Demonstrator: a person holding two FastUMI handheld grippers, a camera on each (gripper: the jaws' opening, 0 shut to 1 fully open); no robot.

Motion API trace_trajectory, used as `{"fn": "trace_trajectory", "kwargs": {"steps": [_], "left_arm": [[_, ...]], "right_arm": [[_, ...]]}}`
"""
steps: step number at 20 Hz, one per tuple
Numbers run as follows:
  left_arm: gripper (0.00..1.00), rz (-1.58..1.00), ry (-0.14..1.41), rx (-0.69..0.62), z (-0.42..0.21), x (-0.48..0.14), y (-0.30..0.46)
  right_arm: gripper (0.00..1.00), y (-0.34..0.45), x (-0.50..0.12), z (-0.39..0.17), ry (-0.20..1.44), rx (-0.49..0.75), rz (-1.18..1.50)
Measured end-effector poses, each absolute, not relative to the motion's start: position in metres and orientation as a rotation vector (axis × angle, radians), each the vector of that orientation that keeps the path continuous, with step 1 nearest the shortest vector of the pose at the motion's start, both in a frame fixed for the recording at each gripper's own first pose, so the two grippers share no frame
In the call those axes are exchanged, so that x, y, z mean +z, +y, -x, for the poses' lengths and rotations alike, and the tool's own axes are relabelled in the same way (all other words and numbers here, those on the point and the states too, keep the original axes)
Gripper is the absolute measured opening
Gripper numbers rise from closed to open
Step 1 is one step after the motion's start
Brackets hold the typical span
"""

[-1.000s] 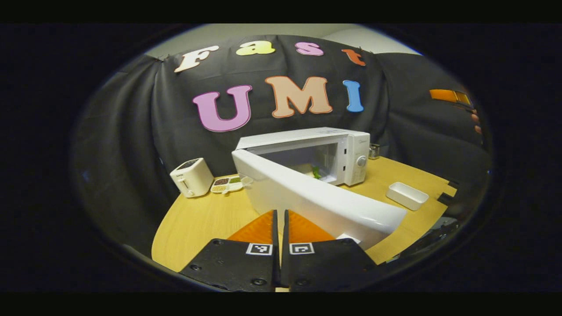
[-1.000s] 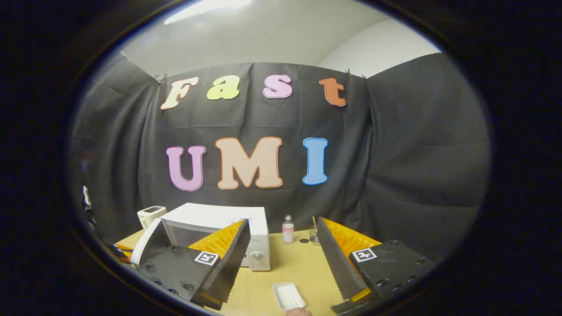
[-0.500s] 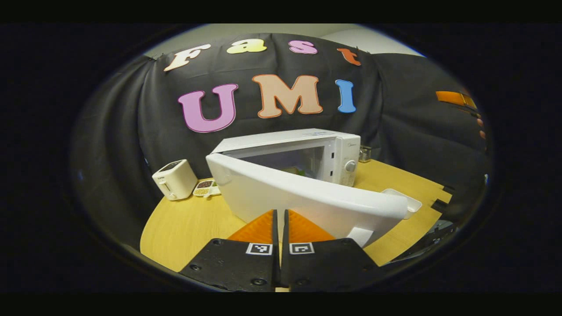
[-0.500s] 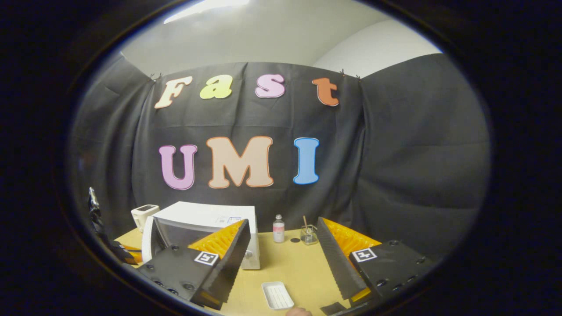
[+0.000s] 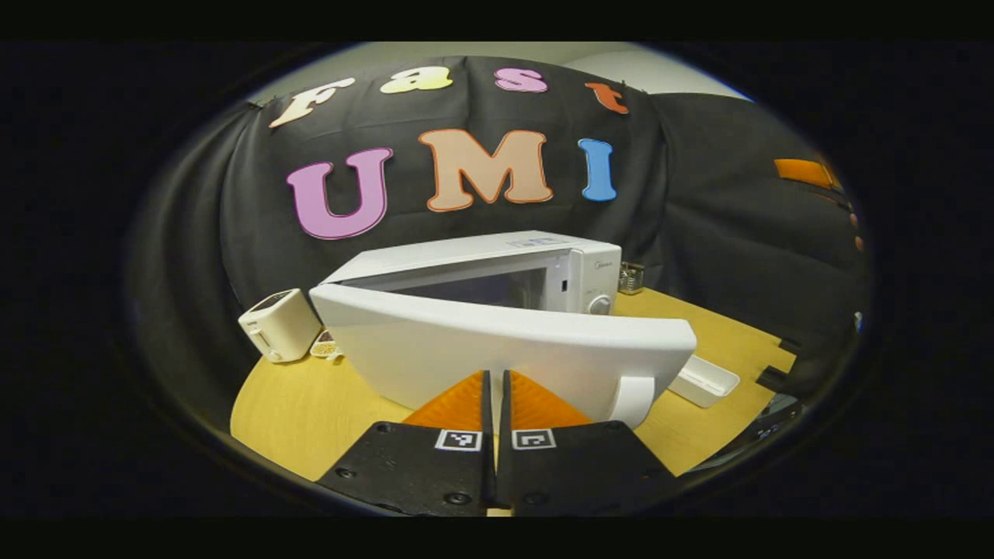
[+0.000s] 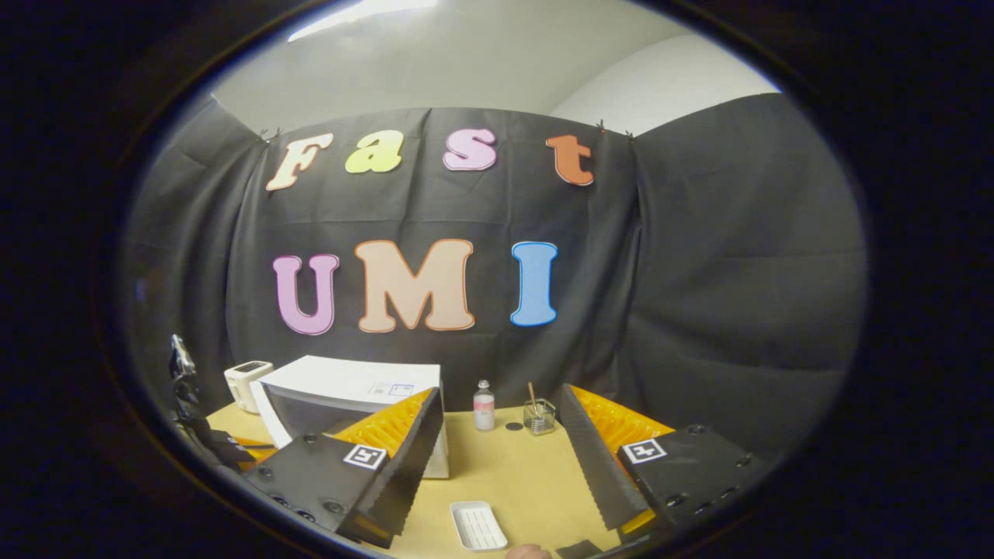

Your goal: Open the microwave oven with the left hand, put the food in, and close the microwave oven.

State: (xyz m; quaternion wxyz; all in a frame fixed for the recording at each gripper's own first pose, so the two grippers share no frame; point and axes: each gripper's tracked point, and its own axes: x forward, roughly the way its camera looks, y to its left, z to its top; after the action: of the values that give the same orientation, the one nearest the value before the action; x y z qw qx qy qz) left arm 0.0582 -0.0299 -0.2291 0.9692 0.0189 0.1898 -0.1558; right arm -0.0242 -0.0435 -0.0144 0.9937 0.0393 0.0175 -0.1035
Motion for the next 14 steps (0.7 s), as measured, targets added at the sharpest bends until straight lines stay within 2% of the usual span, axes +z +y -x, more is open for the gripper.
{"fn": "trace_trajectory", "kwargs": {"steps": [5,6,7,14], "left_arm": [[0.0,-0.032,0.389,-0.316,-0.078,-0.235,-0.046],[0.0,-0.031,0.388,-0.315,-0.082,-0.236,-0.049],[0.0,-0.034,0.385,-0.312,-0.087,-0.236,-0.051],[0.0,-0.028,0.362,-0.296,-0.122,-0.235,-0.066]], "right_arm": [[0.87,-0.053,-0.018,0.019,0.038,-0.218,-0.081],[0.94,-0.054,-0.019,0.019,0.042,-0.219,-0.082],[0.87,-0.055,-0.019,0.018,0.043,-0.219,-0.084],[0.87,-0.061,-0.025,0.009,0.053,-0.21,-0.063]]}}
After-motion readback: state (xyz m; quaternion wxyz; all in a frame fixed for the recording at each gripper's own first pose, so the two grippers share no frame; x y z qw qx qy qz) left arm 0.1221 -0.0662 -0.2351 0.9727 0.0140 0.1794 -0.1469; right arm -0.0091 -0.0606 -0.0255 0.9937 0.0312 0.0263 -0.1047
